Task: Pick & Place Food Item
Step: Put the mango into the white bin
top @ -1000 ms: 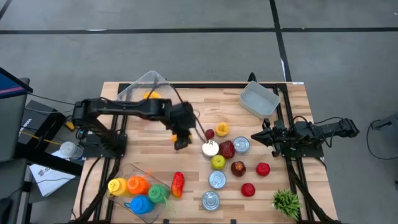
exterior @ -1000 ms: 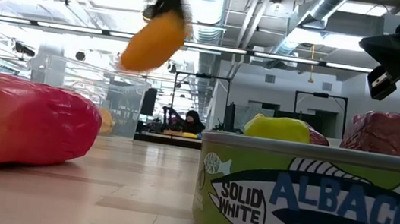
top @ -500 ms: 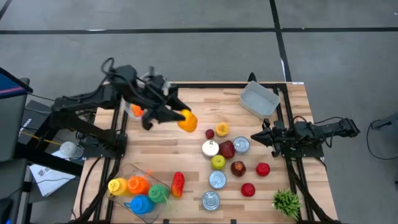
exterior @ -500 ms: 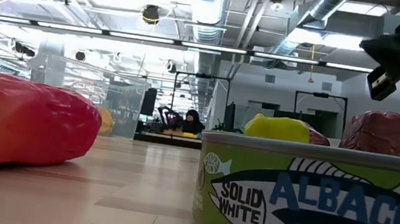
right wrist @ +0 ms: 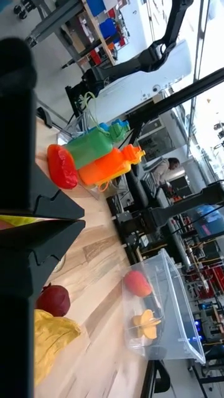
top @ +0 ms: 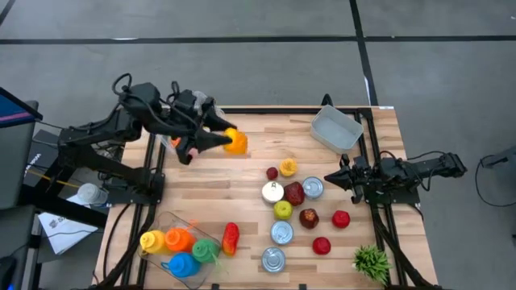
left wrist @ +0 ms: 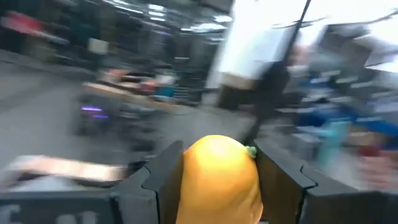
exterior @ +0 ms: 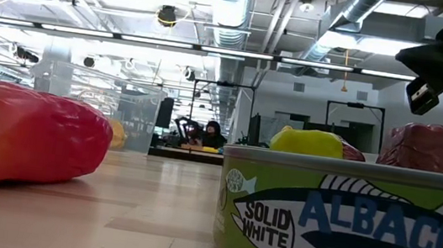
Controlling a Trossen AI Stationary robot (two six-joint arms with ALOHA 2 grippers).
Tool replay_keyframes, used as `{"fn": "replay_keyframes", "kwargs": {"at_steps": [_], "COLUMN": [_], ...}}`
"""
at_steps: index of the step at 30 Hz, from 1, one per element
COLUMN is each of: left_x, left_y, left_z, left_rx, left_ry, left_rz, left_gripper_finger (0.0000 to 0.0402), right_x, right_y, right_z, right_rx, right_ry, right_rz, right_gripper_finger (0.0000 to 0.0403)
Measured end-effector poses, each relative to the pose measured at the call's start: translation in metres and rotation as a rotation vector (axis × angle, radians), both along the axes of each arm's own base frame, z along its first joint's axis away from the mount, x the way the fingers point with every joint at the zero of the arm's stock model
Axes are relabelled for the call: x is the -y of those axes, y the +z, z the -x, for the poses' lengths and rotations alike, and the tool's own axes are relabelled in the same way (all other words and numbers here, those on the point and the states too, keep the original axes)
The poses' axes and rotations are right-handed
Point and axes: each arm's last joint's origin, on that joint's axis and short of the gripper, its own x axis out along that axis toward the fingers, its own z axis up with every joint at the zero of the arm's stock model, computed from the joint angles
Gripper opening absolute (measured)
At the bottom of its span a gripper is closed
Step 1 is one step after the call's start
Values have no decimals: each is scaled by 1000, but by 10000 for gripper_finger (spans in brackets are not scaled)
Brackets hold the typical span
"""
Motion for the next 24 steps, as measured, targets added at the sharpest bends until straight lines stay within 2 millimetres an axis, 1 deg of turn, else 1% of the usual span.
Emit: {"fn": "replay_keyframes", "kwargs": {"at_steps": [2, 6, 8, 9, 11, 14, 17, 20, 24], "left_x": [-8, -31, -45, -52, -65, -87, -109, -127, -144], "left_y": [-2, -10, -16, -20, -30, -49, -69, -82, -97], "left_z": [10, 29, 36, 40, 45, 51, 55, 57, 49], "left_rx": [-40, -195, -283, -335, -457, -679, -891, -1018, -1124], "left_ry": [162, 630, 849, 938, 1031, 1086, 1066, 946, 711], "left_rz": [-74, -162, -172, -175, -192, -207, -177, -171, -276], "left_gripper_finger": [160, 160, 160, 160, 161, 162, 162, 163, 163], "right_x": [0, 0, 0, 0, 0, 0, 0, 0, 0], "right_y": [0, -1, -1, -1, -1, -1, -1, -1, -1], "right_z": [0, 0, 0, 0, 0, 0, 0, 0, 0], "right_rx": [-2, -8, -9, -10, -10, -10, -9, -9, -9], "right_ry": [0, 0, 0, 0, 0, 0, 0, 0, 0], "right_rz": [0, 2, 2, 2, 2, 2, 2, 2, 2], "right_gripper_finger": [10, 10, 10, 10, 10, 10, 10, 10, 10]}}
